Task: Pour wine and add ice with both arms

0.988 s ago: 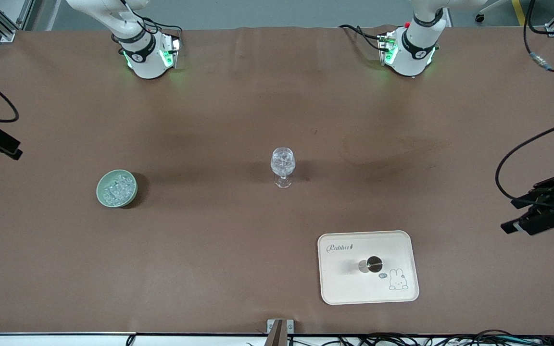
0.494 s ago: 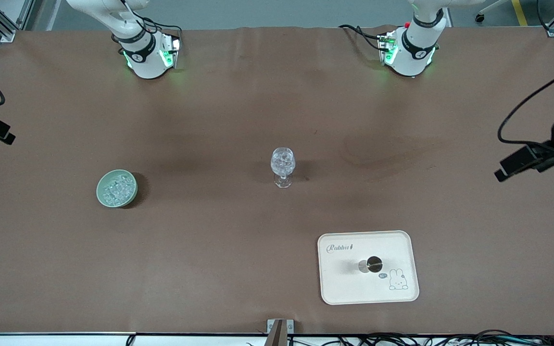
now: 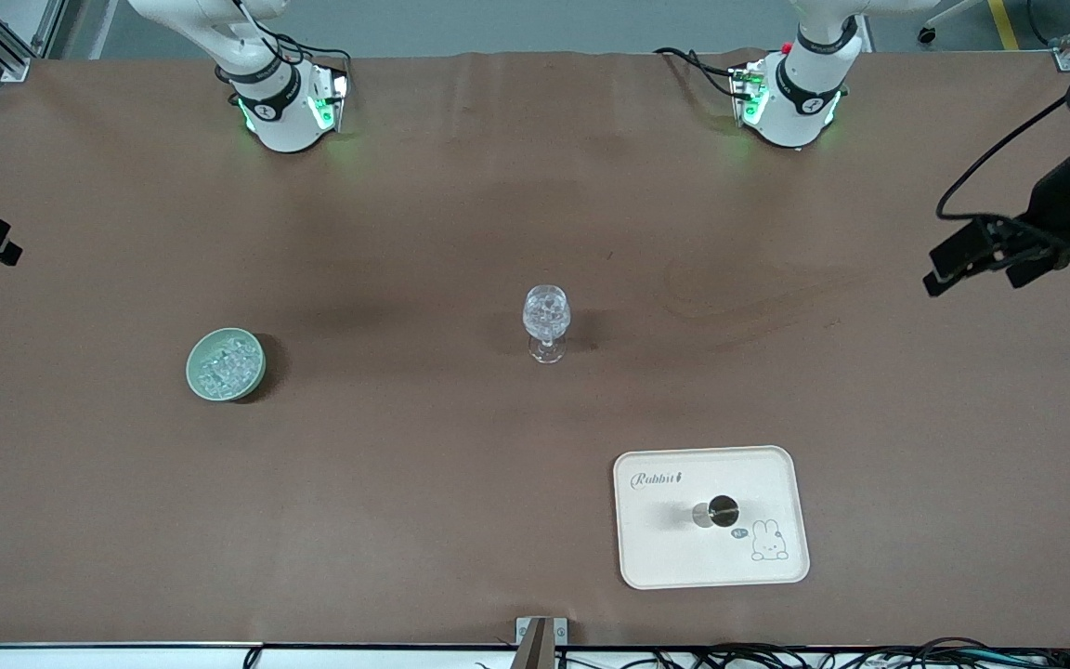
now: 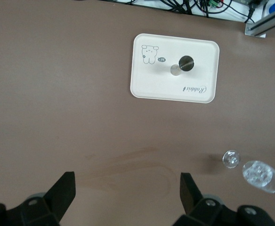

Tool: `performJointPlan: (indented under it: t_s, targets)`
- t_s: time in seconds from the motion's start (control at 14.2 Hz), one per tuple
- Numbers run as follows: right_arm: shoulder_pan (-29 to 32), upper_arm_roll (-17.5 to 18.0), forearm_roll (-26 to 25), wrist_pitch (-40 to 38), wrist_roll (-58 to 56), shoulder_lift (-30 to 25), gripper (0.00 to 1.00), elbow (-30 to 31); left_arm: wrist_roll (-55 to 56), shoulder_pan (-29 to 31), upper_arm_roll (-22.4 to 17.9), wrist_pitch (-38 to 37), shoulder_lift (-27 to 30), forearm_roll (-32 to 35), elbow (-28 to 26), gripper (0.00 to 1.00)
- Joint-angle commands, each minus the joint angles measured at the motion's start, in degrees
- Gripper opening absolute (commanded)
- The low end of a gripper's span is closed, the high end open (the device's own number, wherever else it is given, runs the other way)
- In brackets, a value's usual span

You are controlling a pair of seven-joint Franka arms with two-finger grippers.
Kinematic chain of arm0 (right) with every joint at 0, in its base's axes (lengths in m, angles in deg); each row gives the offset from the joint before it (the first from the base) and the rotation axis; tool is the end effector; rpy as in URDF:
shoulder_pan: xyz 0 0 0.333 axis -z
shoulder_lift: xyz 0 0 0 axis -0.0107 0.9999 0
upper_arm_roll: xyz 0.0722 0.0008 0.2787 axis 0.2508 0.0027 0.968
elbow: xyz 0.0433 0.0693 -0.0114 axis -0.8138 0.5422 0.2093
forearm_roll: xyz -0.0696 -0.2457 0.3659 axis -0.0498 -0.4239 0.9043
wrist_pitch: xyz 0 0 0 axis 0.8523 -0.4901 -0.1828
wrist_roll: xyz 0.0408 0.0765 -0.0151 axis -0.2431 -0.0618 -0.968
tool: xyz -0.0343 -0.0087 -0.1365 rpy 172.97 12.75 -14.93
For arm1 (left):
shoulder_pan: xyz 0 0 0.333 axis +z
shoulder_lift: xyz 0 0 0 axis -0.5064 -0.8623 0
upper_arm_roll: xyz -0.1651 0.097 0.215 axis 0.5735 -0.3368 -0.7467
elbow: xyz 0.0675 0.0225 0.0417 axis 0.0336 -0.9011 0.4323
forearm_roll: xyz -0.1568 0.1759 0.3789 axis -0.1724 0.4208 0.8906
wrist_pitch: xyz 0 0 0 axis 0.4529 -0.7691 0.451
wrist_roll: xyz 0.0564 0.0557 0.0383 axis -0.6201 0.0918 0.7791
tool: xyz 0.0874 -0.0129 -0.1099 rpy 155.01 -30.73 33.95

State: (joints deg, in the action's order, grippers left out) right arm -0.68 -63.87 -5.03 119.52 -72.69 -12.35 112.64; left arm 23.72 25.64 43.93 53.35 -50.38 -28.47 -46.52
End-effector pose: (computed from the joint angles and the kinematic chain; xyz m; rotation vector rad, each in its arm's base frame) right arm 0.6109 -0.0655 0.6053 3.1087 -0.2327 0.0543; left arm 0.6382 -0.0964 0.6297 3.0557 0.1235 0.1399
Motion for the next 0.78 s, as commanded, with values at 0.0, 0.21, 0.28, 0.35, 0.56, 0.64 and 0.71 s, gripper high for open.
performJointPlan:
  t_s: [0.0, 0.21, 0.28, 0.35, 0.56, 0.64, 0.71]
  targets:
    - [1.5, 0.4, 1.5, -0.3, -0.9, -1.5, 1.00, 0.7, -4.2, -0.1, -0.5, 1.4, 7.5, 3.0, -8.1, 0.98]
    - [1.7, 0.4, 1.5, -0.3, -1.3, -1.4, 1.00, 0.7, -8.3, 0.3, -0.4, 2.5, 12.7, 3.5, -14.2, 0.98]
    - [1.6, 0.4, 1.5, -0.3, -1.0, -1.4, 1.00, 0.7, -9.0, 0.3, -0.3, 2.9, 14.0, 3.6, -16.1, 0.98]
    - [1.7, 0.4, 1.5, -0.3, -0.8, -1.4, 1.00, 0.8, -9.1, 0.3, -0.2, 3.0, 14.4, 3.6, -16.9, 0.98]
    - [1.8, 0.4, 1.6, -0.3, -0.8, -1.4, 1.00, 0.8, -10.2, 0.0, -0.1, 2.9, 12.6, 3.3, -15.5, 0.98]
    - [1.8, 0.4, 1.6, -0.3, -0.8, -1.4, 1.00, 0.8, -10.5, 0.0, -0.1, 3.0, 12.3, 3.1, -15.5, 0.97]
    - [1.8, 0.4, 1.6, -0.3, -0.8, -1.4, 1.00, 0.8, -10.6, 0.0, -0.1, 2.9, 12.3, 2.8, -15.5, 0.97]
